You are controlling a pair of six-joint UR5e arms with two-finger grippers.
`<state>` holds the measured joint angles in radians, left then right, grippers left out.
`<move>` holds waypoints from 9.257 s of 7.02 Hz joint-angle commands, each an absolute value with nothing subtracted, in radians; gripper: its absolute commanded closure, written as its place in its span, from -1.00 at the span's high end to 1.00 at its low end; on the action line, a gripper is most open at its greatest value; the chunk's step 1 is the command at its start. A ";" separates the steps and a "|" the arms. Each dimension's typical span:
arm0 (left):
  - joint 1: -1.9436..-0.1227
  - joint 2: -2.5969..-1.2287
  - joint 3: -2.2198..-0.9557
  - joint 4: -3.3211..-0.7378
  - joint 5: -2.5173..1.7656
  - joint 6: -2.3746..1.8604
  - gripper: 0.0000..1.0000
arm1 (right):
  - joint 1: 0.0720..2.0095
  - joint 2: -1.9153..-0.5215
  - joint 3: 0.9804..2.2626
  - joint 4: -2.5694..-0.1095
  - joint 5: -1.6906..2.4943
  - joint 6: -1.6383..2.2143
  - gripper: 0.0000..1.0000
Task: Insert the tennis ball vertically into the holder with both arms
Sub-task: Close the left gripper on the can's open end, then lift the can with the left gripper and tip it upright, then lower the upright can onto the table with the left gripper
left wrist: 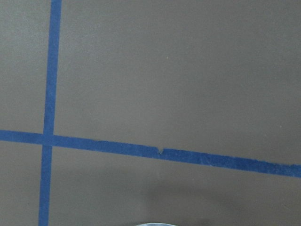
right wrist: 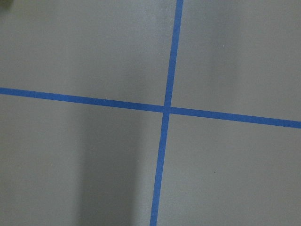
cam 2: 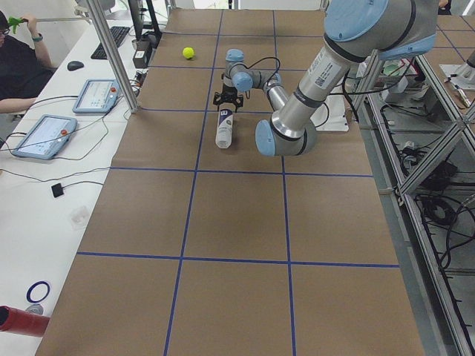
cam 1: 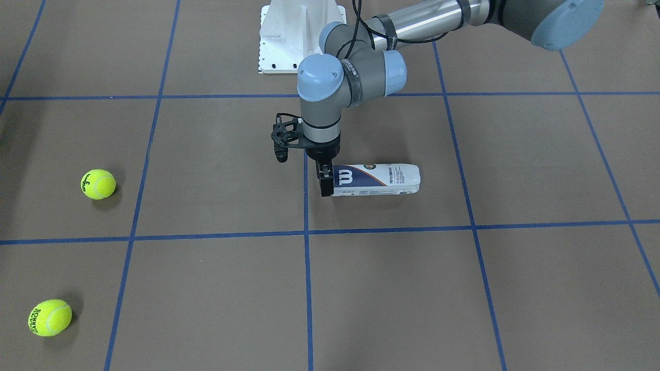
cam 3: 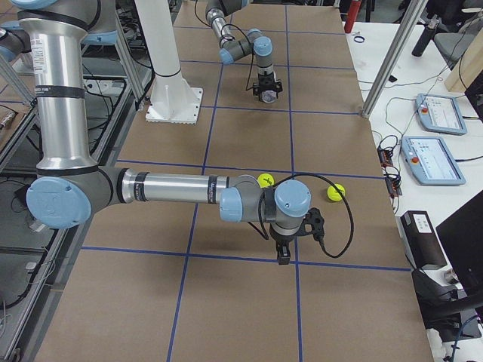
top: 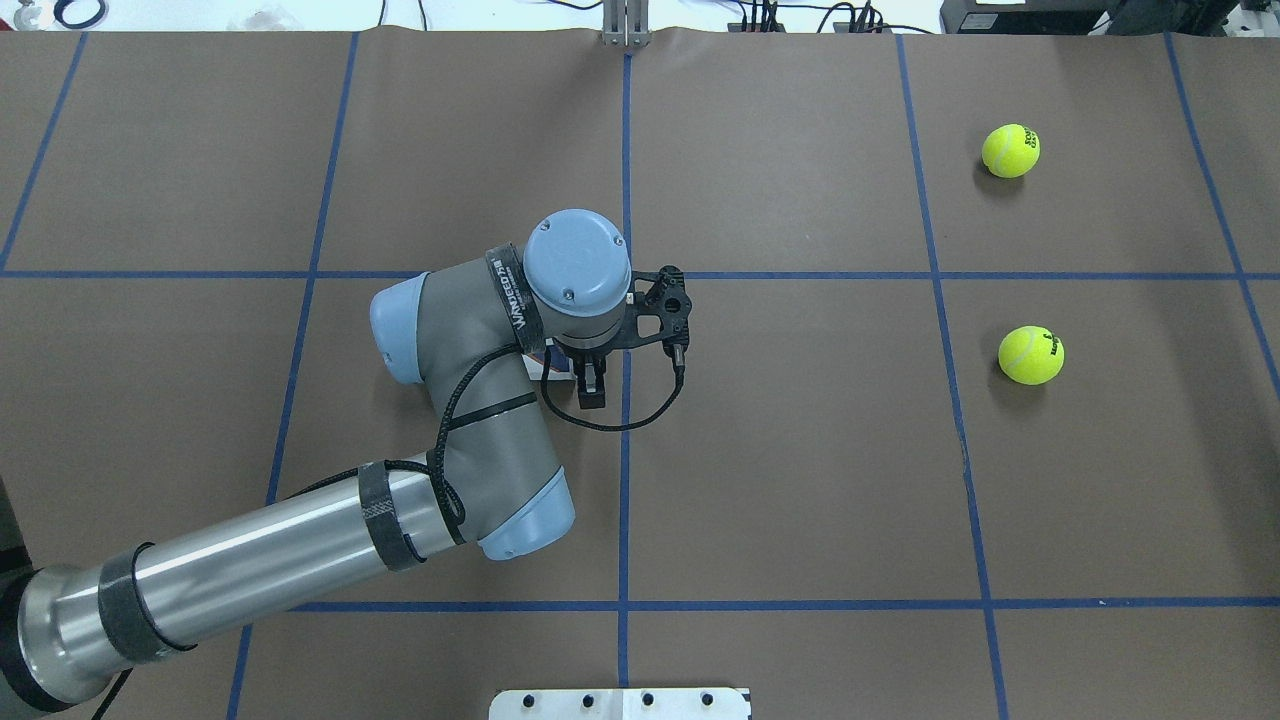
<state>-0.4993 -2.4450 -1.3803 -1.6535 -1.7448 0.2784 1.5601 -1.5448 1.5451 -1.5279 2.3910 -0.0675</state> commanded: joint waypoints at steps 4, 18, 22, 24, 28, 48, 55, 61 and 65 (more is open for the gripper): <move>-0.503 -2.439 -1.381 -1.648 -1.740 0.284 0.97 | 1.560 -1.542 1.545 -1.529 2.393 -0.067 0.99; -0.512 -2.430 -1.429 -1.635 -1.712 0.282 -0.05 | 1.560 -1.542 1.552 -1.531 2.395 -0.066 0.99; -0.564 -2.433 -1.687 -1.650 -1.712 0.084 -0.10 | 1.560 -1.546 1.559 -1.528 2.396 -0.066 0.99; -0.571 -2.425 -1.707 -1.945 -1.645 -0.203 -0.10 | 1.560 -1.546 1.559 -1.526 2.396 -0.066 0.99; -0.571 -2.372 -1.706 -2.410 -1.389 -0.521 -0.24 | 1.560 -1.536 1.559 -1.523 2.404 -0.066 0.99; -0.451 -2.103 -1.390 -3.221 -1.144 -0.497 -0.19 | 1.560 -1.532 1.578 -1.528 2.418 -0.066 0.99; -0.434 -2.105 -1.376 -3.223 -1.144 -0.495 0.65 | 1.560 -1.532 1.577 -1.528 2.418 -0.066 0.99; -0.440 -2.108 -1.423 -3.223 -1.147 -0.495 0.98 | 1.560 -1.531 1.580 -1.529 2.418 -0.066 0.99; -0.494 -2.091 -1.567 -3.168 -1.161 -0.499 0.98 | 1.534 -1.491 1.600 -1.528 2.370 -0.064 0.99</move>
<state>-0.4678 -2.1024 -1.5285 -3.1979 -1.1537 -0.4972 1.5534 -1.5123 1.5928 -1.5283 2.4030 -0.0650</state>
